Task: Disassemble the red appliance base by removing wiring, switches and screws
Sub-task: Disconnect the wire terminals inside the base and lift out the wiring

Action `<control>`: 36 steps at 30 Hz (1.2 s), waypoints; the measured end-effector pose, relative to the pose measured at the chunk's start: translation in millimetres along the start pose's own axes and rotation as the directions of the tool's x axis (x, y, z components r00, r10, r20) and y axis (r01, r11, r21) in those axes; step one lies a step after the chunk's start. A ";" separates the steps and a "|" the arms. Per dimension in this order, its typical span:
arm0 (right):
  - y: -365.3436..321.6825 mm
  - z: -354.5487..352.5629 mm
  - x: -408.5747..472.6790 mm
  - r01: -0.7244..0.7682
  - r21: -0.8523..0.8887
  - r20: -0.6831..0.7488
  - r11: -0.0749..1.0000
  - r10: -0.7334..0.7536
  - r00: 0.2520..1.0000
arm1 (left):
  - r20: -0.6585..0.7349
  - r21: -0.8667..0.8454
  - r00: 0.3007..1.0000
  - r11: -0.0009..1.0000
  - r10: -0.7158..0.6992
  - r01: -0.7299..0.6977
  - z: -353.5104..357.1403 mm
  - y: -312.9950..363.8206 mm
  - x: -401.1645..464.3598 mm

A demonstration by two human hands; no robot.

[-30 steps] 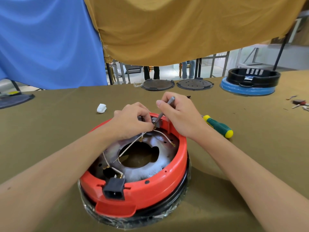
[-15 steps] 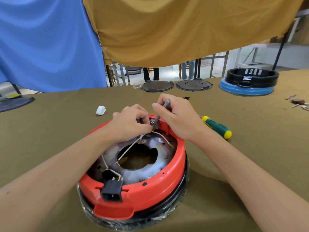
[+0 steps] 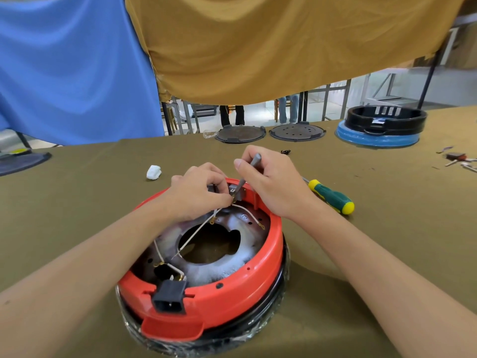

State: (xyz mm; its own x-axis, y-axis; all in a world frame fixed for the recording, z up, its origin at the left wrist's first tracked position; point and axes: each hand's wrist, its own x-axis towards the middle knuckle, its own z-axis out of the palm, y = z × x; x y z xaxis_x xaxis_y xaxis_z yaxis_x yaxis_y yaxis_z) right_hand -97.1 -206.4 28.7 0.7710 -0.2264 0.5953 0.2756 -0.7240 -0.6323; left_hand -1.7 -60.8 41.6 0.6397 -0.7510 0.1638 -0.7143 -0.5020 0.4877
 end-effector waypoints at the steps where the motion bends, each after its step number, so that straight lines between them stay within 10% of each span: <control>1: -0.4 -0.2 0.1 0.008 -0.017 0.010 1.000 -0.008 1.000 | 0.007 -0.005 1.000 1.000 -0.002 0.002 -0.6 0.9 -0.8; 36: 3.3 3.6 1.0 -0.091 0.144 -0.011 0.985 0.094 0.996 | -0.001 0.063 1.000 0.998 -0.011 0.011 -1.6 0.7 -2.1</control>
State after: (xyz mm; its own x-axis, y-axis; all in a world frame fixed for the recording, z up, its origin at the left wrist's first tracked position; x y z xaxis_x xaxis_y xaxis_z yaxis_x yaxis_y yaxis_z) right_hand -93.3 -206.7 25.4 0.7868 -0.3007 0.5390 0.2841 -0.5988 -0.7488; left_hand -3.0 -58.9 43.0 0.6480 -0.7449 0.1591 -0.7233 -0.5363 0.4350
